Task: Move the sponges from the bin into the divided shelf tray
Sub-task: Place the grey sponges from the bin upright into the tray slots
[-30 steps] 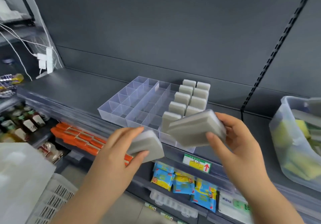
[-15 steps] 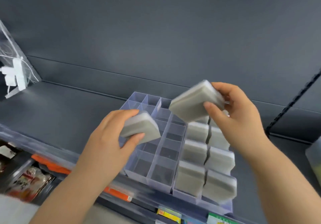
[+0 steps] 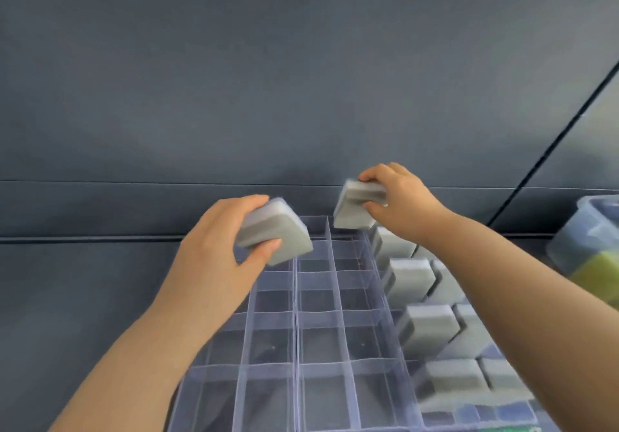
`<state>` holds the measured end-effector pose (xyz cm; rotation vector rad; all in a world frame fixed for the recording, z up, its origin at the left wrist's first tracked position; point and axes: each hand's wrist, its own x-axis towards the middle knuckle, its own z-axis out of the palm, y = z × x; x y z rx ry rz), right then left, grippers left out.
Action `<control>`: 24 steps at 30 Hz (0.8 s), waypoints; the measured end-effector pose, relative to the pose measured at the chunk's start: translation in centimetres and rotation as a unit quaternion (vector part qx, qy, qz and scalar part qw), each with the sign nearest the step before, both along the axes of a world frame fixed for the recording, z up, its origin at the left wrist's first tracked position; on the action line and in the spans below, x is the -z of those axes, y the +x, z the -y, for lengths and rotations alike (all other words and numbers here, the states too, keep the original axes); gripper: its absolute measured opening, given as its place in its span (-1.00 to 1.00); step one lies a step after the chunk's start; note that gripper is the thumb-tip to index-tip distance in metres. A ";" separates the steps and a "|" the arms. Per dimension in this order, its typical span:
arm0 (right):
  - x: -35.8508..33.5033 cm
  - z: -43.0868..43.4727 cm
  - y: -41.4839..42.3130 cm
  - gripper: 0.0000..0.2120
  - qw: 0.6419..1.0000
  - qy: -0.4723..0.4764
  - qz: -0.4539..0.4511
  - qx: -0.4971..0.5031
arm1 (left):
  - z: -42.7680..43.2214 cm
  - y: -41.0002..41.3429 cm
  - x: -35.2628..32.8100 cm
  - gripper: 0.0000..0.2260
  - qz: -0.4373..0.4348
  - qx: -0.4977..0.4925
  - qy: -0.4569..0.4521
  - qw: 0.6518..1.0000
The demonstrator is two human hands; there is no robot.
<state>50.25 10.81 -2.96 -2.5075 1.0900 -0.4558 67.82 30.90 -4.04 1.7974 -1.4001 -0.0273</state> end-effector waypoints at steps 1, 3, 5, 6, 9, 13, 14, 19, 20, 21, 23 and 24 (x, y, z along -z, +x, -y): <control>0.4 0.2 0.4 -0.62 1.000 0.002 -0.012 0.008 | 0.3 0.6 0.1 -0.61 -0.001 0.007 -0.002 1.000; 1.1 0.6 1.0 -0.62 0.999 0.007 -0.033 0.021 | 0.7 1.5 0.5 -0.61 -0.009 0.017 -0.004 1.000; 1.6 0.9 1.5 -0.62 0.998 0.011 -0.048 0.028 | 1.1 2.1 0.9 -0.60 -0.014 0.025 -0.003 1.000; 1.8 1.1 1.7 -0.62 0.998 0.015 -0.050 0.028 | 1.3 2.3 1.1 -0.60 -0.015 0.029 -0.002 0.999; 2.1 1.5 2.3 -0.62 0.998 0.024 -0.051 0.020 | 1.6 2.6 1.6 -0.60 -0.007 0.036 -0.003 0.999; 2.6 2.0 2.7 -0.63 0.998 0.028 -0.063 0.006 | 1.9 2.8 1.8 -0.60 -0.004 0.031 -0.004 1.000; 2.7 2.2 2.7 -0.63 0.998 0.029 -0.062 0.005 | 2.1 2.8 1.9 -0.60 -0.003 0.029 -0.004 1.000; 2.5 2.8 2.6 -0.63 0.997 0.013 -0.077 -0.003 | 2.5 2.4 2.1 -0.59 0.001 0.018 0.005 1.000; 2.5 2.9 2.7 -0.63 0.997 0.009 -0.079 -0.006 | 2.6 2.4 2.1 -0.59 0.001 0.015 0.006 1.000; 2.6 2.9 2.7 -0.62 0.997 0.004 -0.082 -0.009 | 2.7 2.3 2.2 -0.59 0.002 0.014 0.008 1.000; 2.6 2.9 2.7 -0.62 0.996 -0.009 -0.091 -0.012 | 2.7 2.2 2.2 -0.59 0.005 0.011 0.012 1.000; 2.7 3.0 2.7 -0.61 0.995 -0.015 -0.097 -0.011 | 2.8 2.1 2.3 -0.59 0.008 0.010 0.014 1.000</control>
